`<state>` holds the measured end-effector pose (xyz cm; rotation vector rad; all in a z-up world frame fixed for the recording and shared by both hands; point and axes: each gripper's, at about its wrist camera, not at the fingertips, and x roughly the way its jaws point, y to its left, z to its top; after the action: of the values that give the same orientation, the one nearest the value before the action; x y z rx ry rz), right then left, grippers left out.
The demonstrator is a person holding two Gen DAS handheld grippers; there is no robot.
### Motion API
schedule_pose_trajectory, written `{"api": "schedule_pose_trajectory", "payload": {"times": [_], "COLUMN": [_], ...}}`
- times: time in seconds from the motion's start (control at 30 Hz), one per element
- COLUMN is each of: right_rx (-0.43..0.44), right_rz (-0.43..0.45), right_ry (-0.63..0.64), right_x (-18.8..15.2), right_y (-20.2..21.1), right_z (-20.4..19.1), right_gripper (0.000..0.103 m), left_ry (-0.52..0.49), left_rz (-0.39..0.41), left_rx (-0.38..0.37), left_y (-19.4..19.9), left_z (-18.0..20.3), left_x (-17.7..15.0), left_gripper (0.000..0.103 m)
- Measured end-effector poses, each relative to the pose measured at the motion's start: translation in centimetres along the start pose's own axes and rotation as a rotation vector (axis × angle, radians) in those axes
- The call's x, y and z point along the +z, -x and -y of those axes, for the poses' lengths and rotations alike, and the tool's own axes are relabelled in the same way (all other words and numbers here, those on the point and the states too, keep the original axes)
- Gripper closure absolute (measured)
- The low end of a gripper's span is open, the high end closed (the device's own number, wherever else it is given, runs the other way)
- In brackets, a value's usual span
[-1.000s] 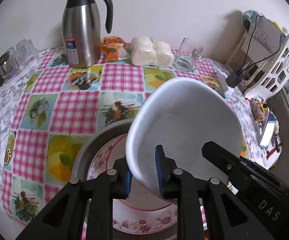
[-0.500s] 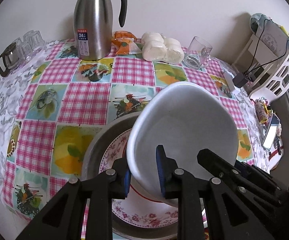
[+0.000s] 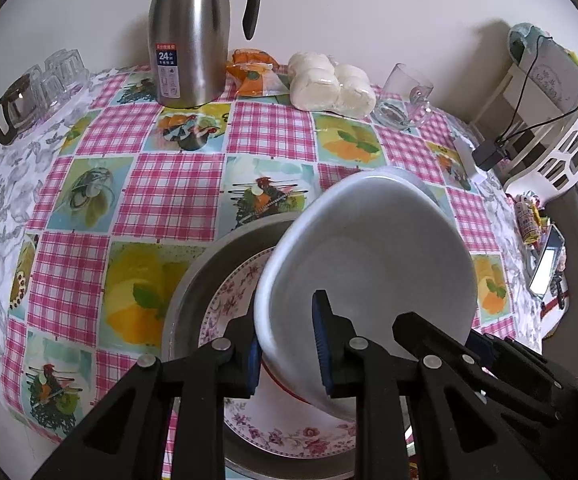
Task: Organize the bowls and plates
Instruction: 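Lower the plain white bowl onto the stacked dishes in the basin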
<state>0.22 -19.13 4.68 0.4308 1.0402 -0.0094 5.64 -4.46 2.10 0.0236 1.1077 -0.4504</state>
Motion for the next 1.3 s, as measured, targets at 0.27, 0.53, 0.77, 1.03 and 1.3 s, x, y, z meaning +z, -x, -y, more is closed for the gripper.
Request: {"api": "schedule_pose_trajectory", "payload": {"times": [0.27,0.53,0.77,1.03,1.3], "right_rx": [0.003,0.009,0.002,0.009,0.023], "right_rz": [-0.026,-0.038,-0.036,-0.032,-0.010], "right_ry": [0.017,0.016,0.021,0.004,-0.012], "right_x": [-0.2,-0.3,-0.3,-0.2,0.1], "right_y": [-0.6,-0.8,-0.7,-0.3,0.3], "right_z": [-0.3,-0.3,-0.5,-0.1,0.1], "right_gripper": [0.072,0.072,0.072,0.072,0.067], "left_ry": [0.008,0.016,0.034,0.043,0.039], "left_rz": [0.002,-0.011,-0.014,-0.009,0.003], "left_rx": [0.017,0.037,0.033,0.040,0.039], "left_y": [-0.2,-0.6,-0.8,-0.9,-0.7], "left_z": [-0.4,-0.6,-1.1,-1.2,-1.1], "left_x": [0.1,0.2,0.2,0.4,0.4], "left_gripper": [0.081,0.081,0.081,0.081,0.081]}}
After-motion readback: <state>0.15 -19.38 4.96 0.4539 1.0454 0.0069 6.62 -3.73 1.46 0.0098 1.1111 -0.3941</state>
